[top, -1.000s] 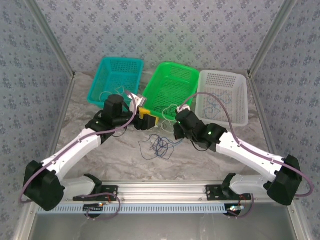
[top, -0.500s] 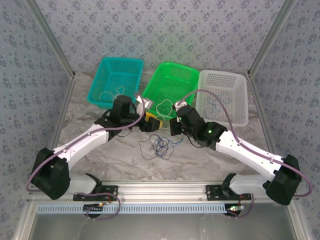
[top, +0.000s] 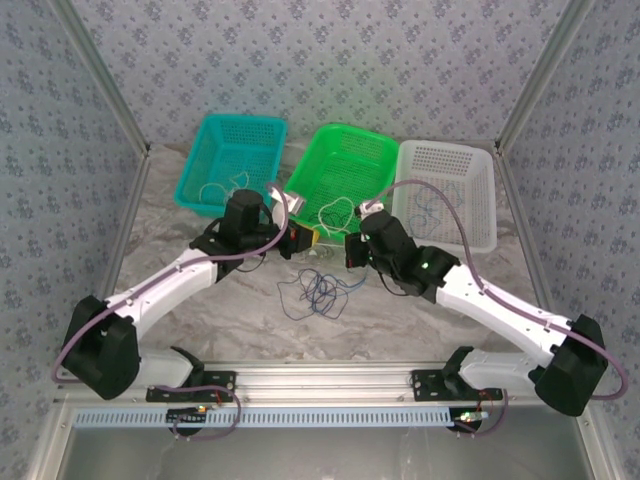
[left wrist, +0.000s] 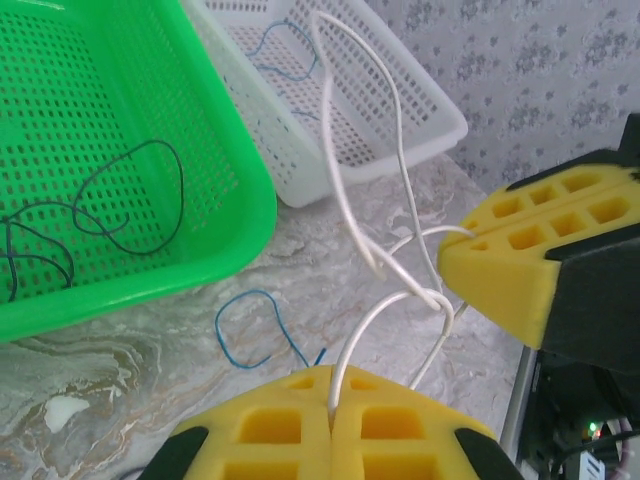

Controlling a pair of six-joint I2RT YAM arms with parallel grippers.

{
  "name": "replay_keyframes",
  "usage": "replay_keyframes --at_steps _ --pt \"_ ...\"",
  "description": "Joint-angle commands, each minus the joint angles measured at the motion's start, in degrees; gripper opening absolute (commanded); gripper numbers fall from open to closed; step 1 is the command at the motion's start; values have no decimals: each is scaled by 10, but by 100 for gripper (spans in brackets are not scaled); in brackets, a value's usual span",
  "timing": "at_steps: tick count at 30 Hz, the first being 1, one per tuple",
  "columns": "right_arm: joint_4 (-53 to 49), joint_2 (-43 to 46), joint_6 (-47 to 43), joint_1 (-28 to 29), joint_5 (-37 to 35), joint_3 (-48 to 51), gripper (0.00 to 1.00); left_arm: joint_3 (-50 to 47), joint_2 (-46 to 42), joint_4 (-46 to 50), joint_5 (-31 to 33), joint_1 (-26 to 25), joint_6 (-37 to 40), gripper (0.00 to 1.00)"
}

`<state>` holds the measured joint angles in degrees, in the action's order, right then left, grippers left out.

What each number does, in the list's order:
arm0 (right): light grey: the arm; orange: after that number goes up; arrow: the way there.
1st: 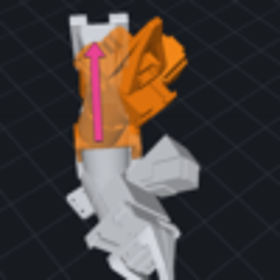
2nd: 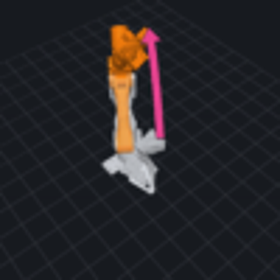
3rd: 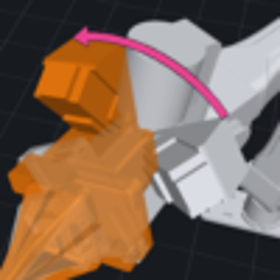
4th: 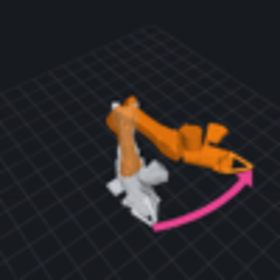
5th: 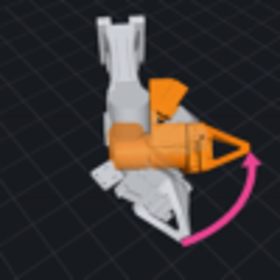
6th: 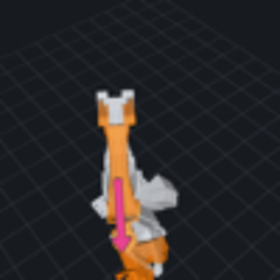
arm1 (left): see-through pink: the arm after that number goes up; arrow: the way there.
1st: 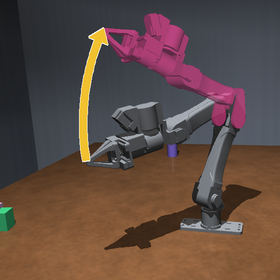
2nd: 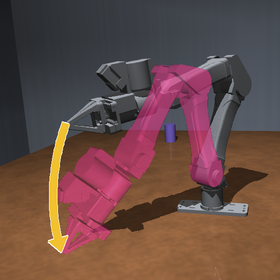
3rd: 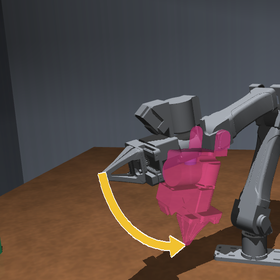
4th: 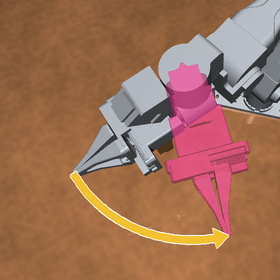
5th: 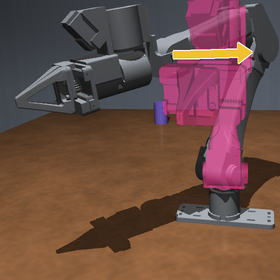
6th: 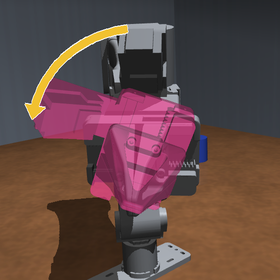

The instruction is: Untangle the cables

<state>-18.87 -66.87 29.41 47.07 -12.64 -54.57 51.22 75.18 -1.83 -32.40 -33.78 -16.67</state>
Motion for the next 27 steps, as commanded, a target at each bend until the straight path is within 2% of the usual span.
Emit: replay_keyframes --at_steps 1,5,9,13,17,22,25,26,27 --pt "2 22 61 -11 -60 26 0 -7 -29 -31 42 -1 -19 0" --pt "33 36 101 -12 -67 59 0 -16 -41 -37 93 -1 -39 0" --pt "82 60 122 -9 -67 98 0 -7 -43 8 203 -1 -77 0" --pt "95 63 104 -1 -41 112 0 0 -40 37 272 9 -115 0" --pt "22 57 115 21 -102 95 0 -13 -46 33 292 33 -164 0" --pt "58 55 105 19 -69 108 0 -37 -76 -23 271 40 -183 0" --pt "46 43 118 14 -64 106 0 -38 -102 -23 288 40 -183 0" --pt "36 39 127 10 -63 105 1 -40 -113 -25 297 41 -181 0" --pt "24 37 140 5 -62 106 7 -39 -125 -26 304 42 -178 0"
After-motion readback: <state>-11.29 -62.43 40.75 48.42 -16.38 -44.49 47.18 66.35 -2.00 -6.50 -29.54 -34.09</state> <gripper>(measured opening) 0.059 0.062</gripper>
